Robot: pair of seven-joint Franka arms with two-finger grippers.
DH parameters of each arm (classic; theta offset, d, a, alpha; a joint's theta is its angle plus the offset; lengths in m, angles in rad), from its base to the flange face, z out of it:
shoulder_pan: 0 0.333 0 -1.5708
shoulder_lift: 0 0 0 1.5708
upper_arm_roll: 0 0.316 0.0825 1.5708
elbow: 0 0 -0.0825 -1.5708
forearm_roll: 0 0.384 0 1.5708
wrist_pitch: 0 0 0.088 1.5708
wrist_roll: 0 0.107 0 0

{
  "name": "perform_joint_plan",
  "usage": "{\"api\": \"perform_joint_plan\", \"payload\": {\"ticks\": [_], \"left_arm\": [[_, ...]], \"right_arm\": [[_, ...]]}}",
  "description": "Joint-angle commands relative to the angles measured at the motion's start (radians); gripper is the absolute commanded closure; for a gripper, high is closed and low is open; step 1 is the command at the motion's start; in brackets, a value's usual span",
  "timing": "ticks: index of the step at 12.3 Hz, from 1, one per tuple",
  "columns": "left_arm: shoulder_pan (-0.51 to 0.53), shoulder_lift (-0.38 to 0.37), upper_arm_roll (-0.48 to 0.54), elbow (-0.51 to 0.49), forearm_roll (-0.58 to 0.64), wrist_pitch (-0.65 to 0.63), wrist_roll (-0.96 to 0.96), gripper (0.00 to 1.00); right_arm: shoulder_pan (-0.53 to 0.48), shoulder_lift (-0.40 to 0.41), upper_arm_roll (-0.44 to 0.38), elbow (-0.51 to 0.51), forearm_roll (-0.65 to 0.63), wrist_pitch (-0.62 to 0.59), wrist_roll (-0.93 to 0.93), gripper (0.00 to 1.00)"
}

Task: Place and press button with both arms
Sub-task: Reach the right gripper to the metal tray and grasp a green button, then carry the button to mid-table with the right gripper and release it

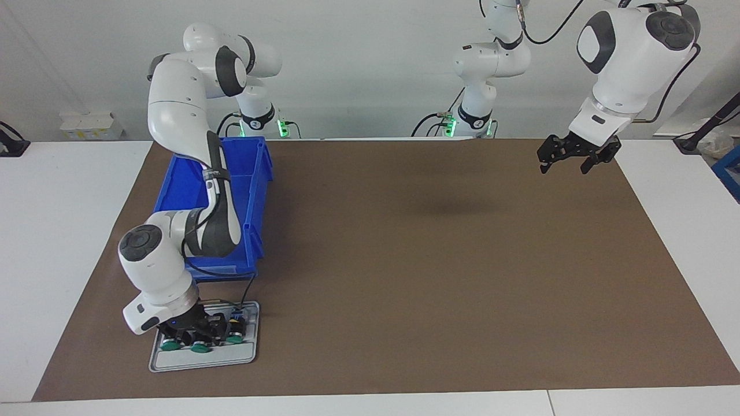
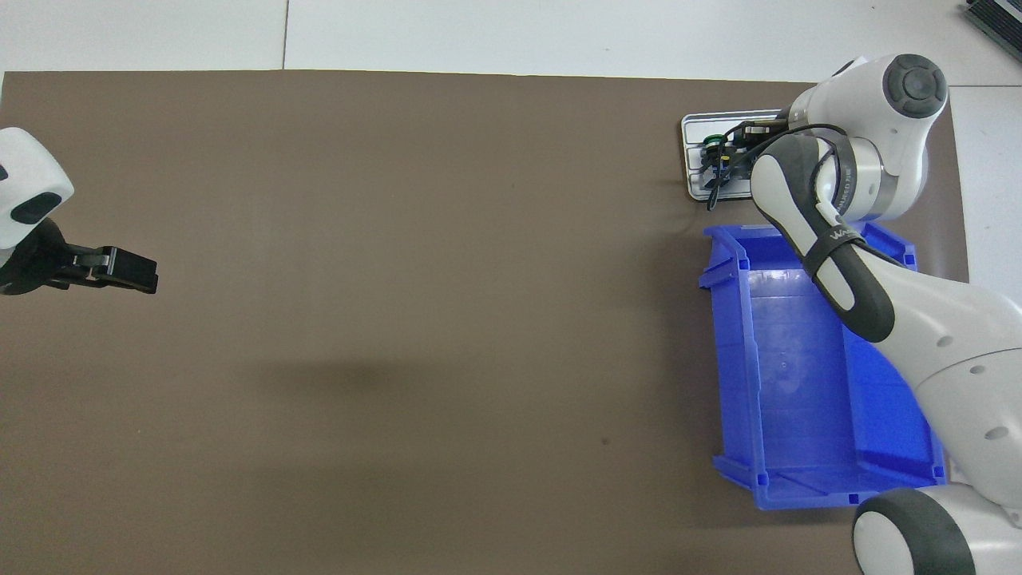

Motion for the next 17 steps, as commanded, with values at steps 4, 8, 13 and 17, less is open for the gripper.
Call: {"api": "perform_joint_plan", "payload": {"ticks": [4, 8, 13, 17], "left_arm": [[0.004, -0.022, -0.003, -0.019, 0.016, 0.006, -0.01, 0.0], [0.004, -0.022, -0.003, -0.019, 0.016, 0.006, -0.01, 0.0], [0.004, -0.022, -0.003, -0.019, 0.016, 0.006, -0.01, 0.0], [0.004, -0.022, -0.003, -0.019, 0.016, 0.006, -0.01, 0.0]], "right_arm": [[-0.006, -0.074, 0.006, -0.041, 0.013, 0.003, 0.008, 1.0], [0.023, -0.178, 0.005, -0.058, -0.006, -0.114, 0.223, 1.0], [0.186, -0.24, 0.003, -0.044, -0.067, -0.257, 0.774, 1.0], [0.316, -0.24, 0.003, -0.032, -0.069, -0.296, 1.274, 1.0]]}}
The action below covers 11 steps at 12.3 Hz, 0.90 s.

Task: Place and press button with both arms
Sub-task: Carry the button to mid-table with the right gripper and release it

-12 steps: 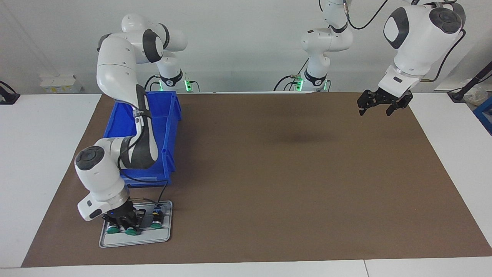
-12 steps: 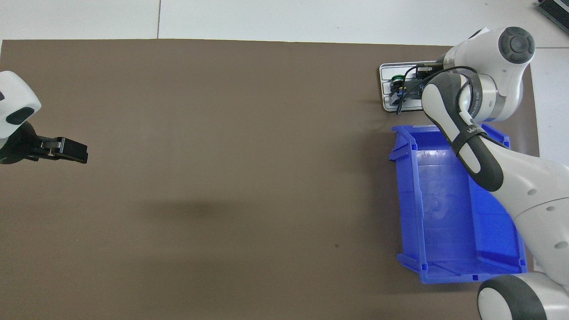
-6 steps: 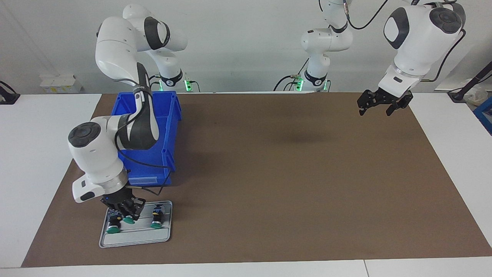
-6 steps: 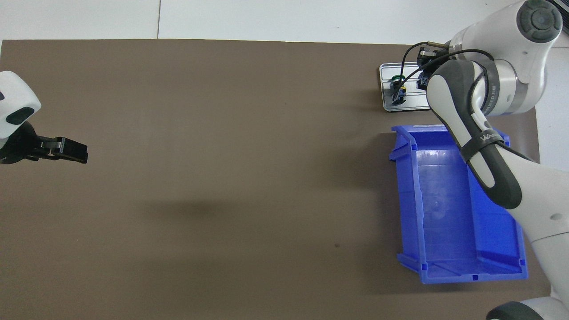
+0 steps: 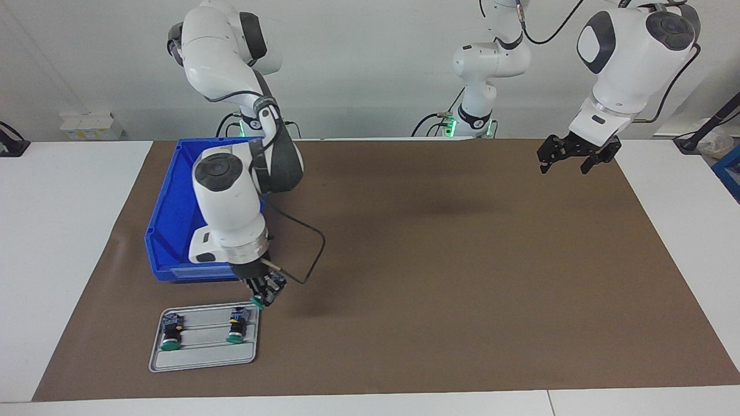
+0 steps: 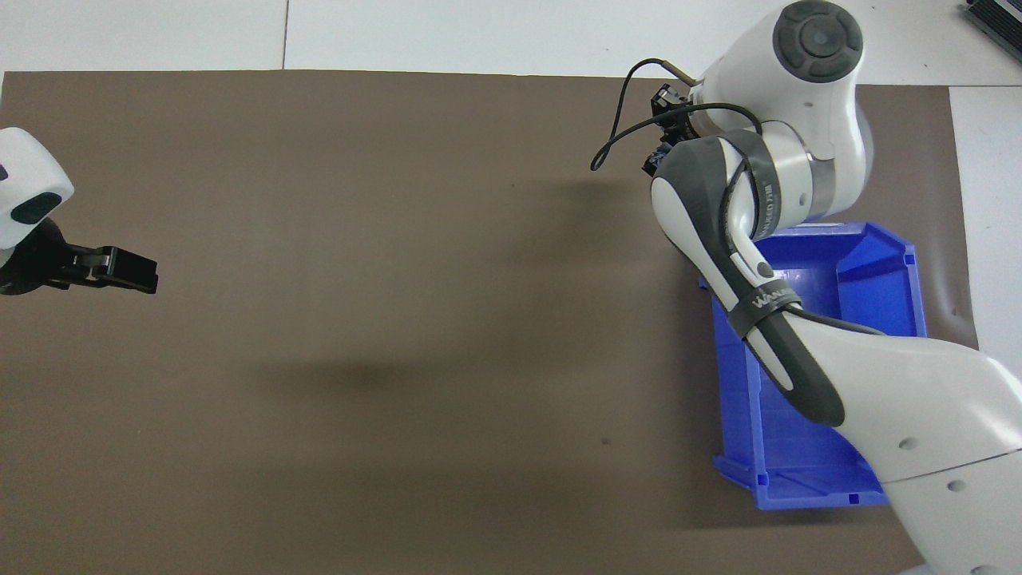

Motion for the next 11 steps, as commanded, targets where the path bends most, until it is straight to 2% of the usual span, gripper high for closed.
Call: {"api": "perform_joint_plan", "payload": {"ticks": [1, 6, 9, 11], "left_arm": [[0.004, -0.022, -0.003, -0.019, 0.016, 0.006, -0.01, 0.0], [-0.008, -0.022, -0.004, -0.021, 0.016, 0.012, -0.007, 0.0], [-0.011, -0.022, -0.006, -0.024, 0.015, 0.02, -0.003, 0.0], [-0.015, -0.021, -0.007, -0.03, 0.013, 0.081, 0.014, 0.0]], "right_arm": [[0.059, -0.022, 0.002, -0.024, -0.022, -0.013, 0.308, 1.0], [0.265, -0.003, -0.006, -0.024, -0.072, -0.036, 0.802, 1.0], [0.343, 0.012, 0.001, -0.024, -0.103, -0.037, 1.008, 1.0], [0.389, 0.023, 0.001, -0.025, -0.109, -0.037, 1.125, 1.0]]}}
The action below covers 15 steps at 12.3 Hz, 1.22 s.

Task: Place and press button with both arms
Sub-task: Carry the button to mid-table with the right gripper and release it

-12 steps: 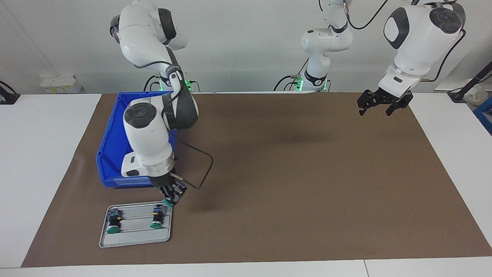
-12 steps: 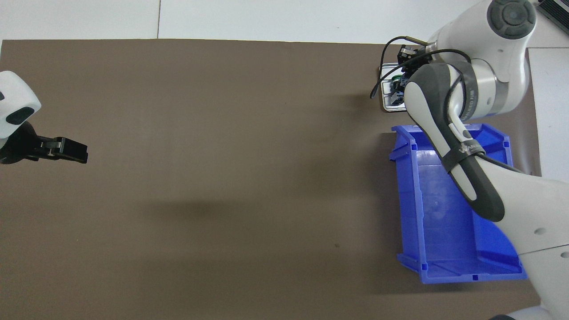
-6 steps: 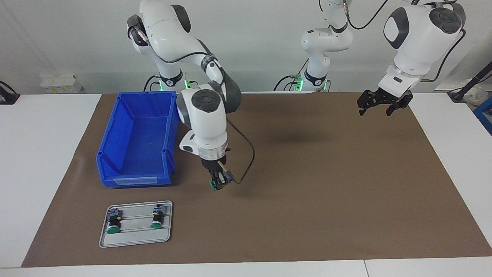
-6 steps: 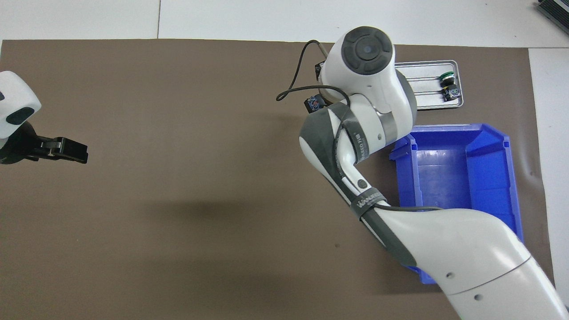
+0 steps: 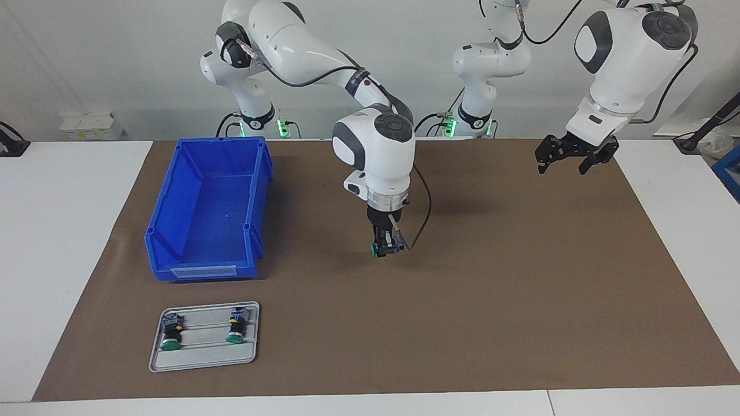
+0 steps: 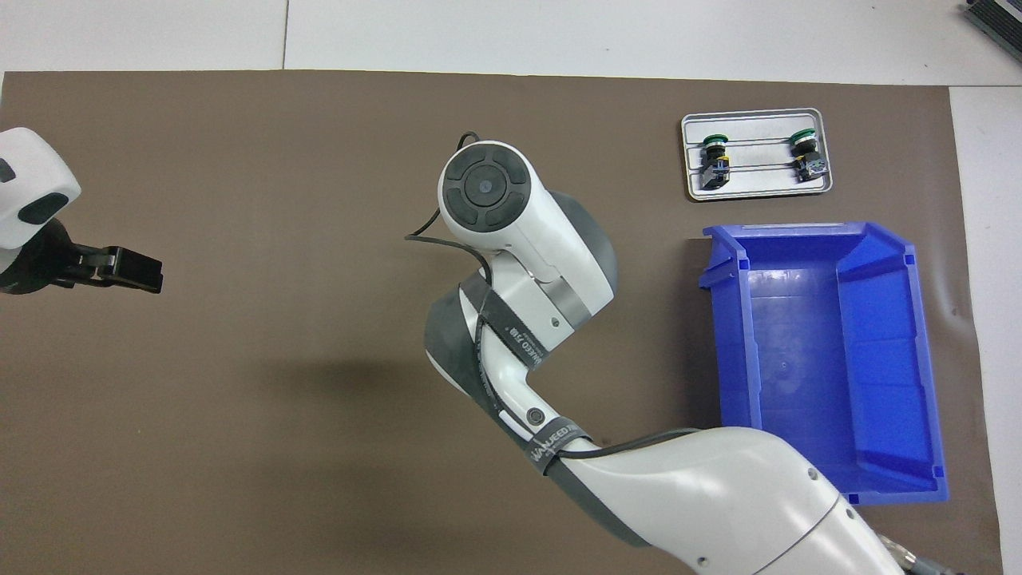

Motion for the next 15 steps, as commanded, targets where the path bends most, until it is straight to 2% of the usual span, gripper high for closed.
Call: {"api": "perform_joint_plan", "payload": {"ticks": [1, 3, 7, 9, 13, 14, 15], "left_arm": [[-0.014, -0.021, 0.003, -0.034, 0.013, 0.076, 0.059, 0.0], [-0.014, -0.024, 0.001, -0.048, 0.009, 0.078, 0.183, 0.0], [-0.016, -0.028, -0.005, -0.066, -0.002, 0.078, 0.473, 0.0], [-0.034, -0.036, -0.005, -0.074, -0.027, 0.067, 0.546, 0.0], [-0.083, -0.036, -0.006, -0.083, -0.042, 0.067, 0.777, 0.0], [-0.091, -0.038, -0.006, -0.089, -0.046, 0.065, 0.843, 0.0], [-0.098, -0.045, -0.005, -0.091, -0.047, 0.059, 0.901, 0.0]], "right_arm": [[0.038, 0.004, 0.004, -0.009, -0.031, -0.005, 0.139, 1.0], [0.069, 0.009, 0.004, -0.03, -0.035, -0.005, 0.206, 1.0], [0.082, -0.006, 0.005, -0.154, -0.032, 0.04, 0.243, 1.0], [0.085, -0.023, 0.007, -0.208, -0.028, 0.08, 0.261, 1.0], [0.082, -0.033, 0.008, -0.244, 0.007, 0.112, 0.281, 1.0], [0.083, -0.034, 0.008, -0.242, 0.007, 0.105, 0.281, 0.76], [0.083, -0.034, 0.008, -0.239, 0.007, 0.1, 0.281, 0.2]]}}
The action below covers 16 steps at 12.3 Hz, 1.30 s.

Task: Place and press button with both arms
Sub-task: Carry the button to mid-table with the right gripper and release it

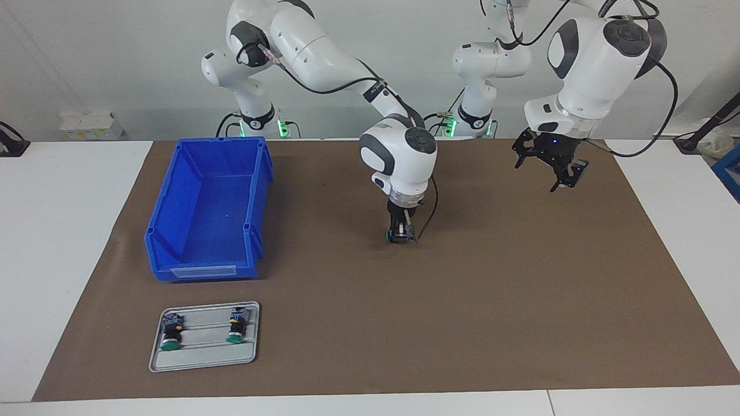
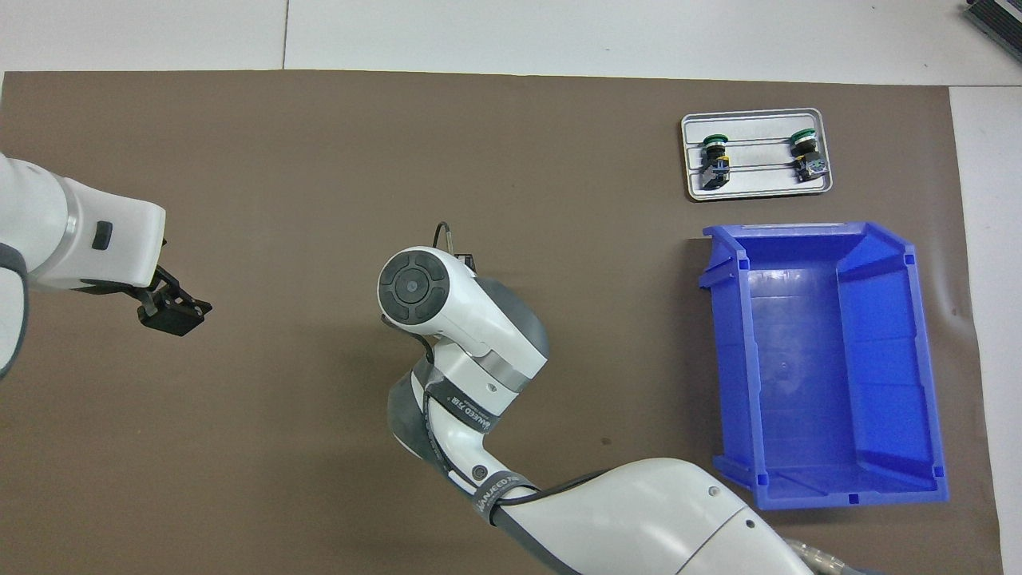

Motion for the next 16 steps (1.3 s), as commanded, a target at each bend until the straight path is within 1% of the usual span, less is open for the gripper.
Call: {"api": "perform_joint_plan", "payload": {"ticks": [1, 3, 4, 6, 7, 9, 11, 12, 14, 16], "left_arm": [[-0.021, -0.041, 0.012, -0.04, -0.013, 0.008, 0.164, 0.0], [-0.023, -0.038, 0.012, -0.038, -0.012, 0.033, 0.42, 0.0], [-0.023, -0.038, 0.012, -0.038, -0.012, 0.034, 0.474, 0.0], [-0.023, -0.038, 0.01, -0.035, -0.012, 0.036, 0.472, 0.0], [-0.023, -0.038, 0.01, -0.035, -0.012, 0.033, 0.479, 0.0], [-0.035, -0.039, 0.01, -0.035, -0.012, 0.036, 0.466, 0.0], [-0.082, -0.044, 0.012, -0.05, -0.012, 0.043, 0.397, 0.03], [-0.101, -0.048, 0.01, -0.07, -0.012, 0.081, 0.368, 0.04], [-0.163, -0.071, 0.012, -0.15, -0.012, 0.184, 0.346, 0.05], [-0.228, -0.045, 0.012, -0.167, -0.003, 0.224, 0.241, 0.05]], "right_arm": [[-0.005, -0.036, 0.005, -0.044, 0.009, 0.017, 0.024, 0.03], [-0.017, -0.05, 0.008, -0.042, 0.011, 0.017, 0.017, 0.02], [-0.031, -0.071, 0.008, -0.042, 0.027, 0.019, 0.007, 0.02], [-0.051, -0.129, 0.01, -0.077, 0.04, 0.019, -0.147, 0.02], [-0.078, -0.171, 0.01, -0.106, 0.046, 0.022, -0.189, 0.02], [-0.118, -0.256, 0.011, -0.171, 0.072, 0.017, -0.357, 0.02], [-0.173, -0.335, 0.011, -0.234, 0.103, 0.017, -0.491, 0.01], [-0.197, -0.375, 0.011, -0.263, 0.104, 0.017, -0.555, 0.01], [-0.253, -0.441, 0.011, -0.301, 0.122, 0.004, -0.699, 0.01], [-0.337, -0.5, 0.011, -0.308, 0.177, -0.044, -0.878, 0.01]]}}
